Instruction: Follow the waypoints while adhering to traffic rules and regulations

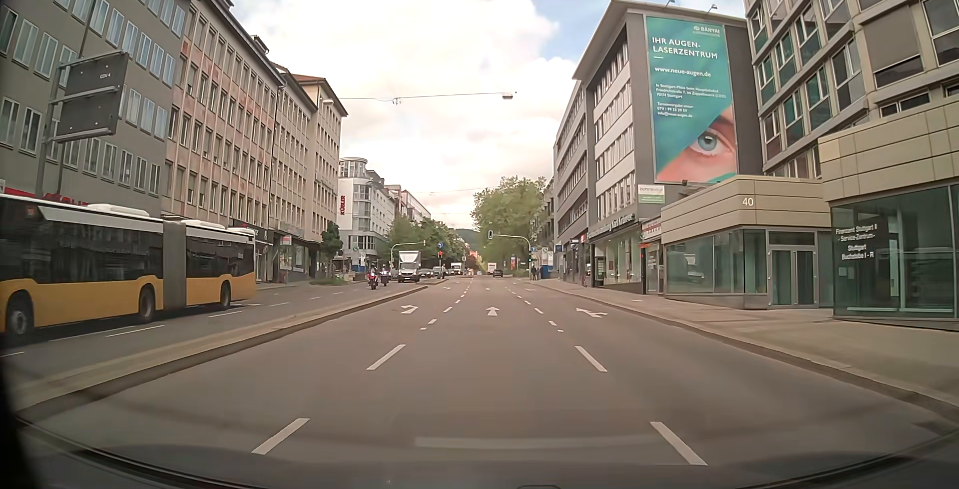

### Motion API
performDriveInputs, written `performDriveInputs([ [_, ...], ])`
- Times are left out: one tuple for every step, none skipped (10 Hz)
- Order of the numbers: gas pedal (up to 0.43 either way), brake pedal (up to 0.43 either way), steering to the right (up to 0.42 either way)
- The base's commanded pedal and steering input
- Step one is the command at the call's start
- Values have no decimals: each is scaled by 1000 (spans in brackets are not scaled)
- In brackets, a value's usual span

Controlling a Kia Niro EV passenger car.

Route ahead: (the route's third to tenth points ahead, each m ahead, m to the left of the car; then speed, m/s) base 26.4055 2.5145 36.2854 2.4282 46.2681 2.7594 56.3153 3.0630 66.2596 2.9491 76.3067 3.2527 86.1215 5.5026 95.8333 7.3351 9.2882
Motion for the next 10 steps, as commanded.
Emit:
performDriveInputs([
  [98,0,-6],
  [98,0,-6],
  [98,0,-6],
  [98,0,-6],
  [98,0,-6],
  [98,0,-6],
  [98,0,-6],
  [98,0,-5],
  [98,0,-4],
  [98,0,-1],
])
